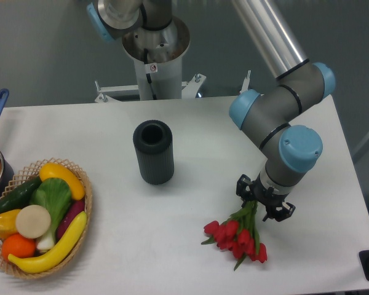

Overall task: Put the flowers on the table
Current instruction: 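Open the gripper and lift it away from the tulips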

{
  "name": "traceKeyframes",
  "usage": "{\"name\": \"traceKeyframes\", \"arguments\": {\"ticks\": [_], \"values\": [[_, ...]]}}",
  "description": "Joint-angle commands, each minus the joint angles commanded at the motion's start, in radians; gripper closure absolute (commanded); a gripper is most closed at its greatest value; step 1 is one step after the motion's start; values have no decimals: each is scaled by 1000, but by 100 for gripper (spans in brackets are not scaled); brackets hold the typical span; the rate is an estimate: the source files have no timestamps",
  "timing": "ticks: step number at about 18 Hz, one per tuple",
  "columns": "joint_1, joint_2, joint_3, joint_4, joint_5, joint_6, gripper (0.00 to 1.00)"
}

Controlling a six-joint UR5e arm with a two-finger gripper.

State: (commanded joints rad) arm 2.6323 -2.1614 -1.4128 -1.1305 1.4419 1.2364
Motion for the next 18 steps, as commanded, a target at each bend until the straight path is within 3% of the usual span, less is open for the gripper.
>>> {"name": "traceKeyframes", "arguments": {"ticks": [8, 18], "values": [[63, 43, -2, 0, -17, 5, 0], [74, 61, -5, 6, -15, 120, 0]]}}
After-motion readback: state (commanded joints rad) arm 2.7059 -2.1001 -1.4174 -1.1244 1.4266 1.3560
